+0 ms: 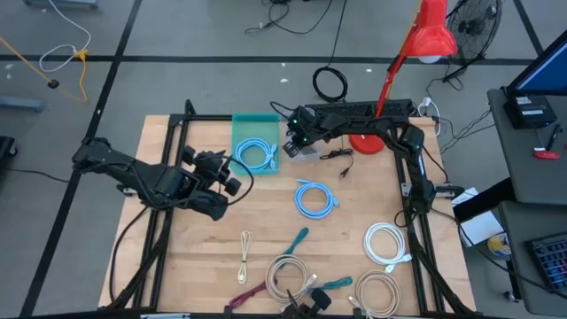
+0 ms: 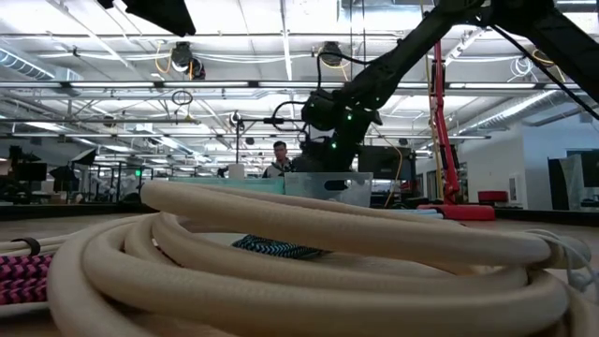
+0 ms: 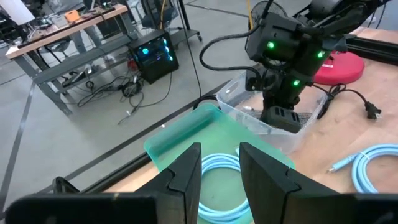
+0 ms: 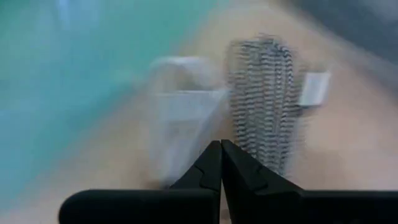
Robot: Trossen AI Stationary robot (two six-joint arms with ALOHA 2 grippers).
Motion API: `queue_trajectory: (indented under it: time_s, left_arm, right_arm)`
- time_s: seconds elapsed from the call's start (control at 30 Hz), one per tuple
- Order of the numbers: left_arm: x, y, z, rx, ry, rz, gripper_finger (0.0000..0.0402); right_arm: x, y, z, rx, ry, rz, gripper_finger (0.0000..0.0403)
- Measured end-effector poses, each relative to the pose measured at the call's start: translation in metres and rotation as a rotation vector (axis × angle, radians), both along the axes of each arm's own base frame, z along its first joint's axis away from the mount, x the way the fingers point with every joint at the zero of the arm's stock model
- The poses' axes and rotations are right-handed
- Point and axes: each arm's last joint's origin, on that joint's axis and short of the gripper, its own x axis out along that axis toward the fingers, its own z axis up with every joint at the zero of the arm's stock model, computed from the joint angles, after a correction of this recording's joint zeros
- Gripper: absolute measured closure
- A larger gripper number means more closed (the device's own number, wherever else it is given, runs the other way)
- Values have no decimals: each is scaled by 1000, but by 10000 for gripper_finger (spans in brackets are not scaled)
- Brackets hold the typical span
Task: Pick and place items into bin
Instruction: Put the black white charger cable into the transparent bin
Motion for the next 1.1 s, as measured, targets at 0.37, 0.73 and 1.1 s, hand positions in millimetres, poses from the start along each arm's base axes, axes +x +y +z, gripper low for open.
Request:
queue_trajectory:
  time_s: [0.37,0.73,1.1]
  left_arm:
    - [1,0,0,-1,-4,-1,289]
    - [4,-1,2,8,-5,-23,289]
    - [4,-1,2,7,-5,-22,289]
  right_arm:
    - [-1,3,12,-124,150,-62,403]
    - [-1,3,13,-151,167,-80,403]
    - [-2,4,12,-109,154,-67,403]
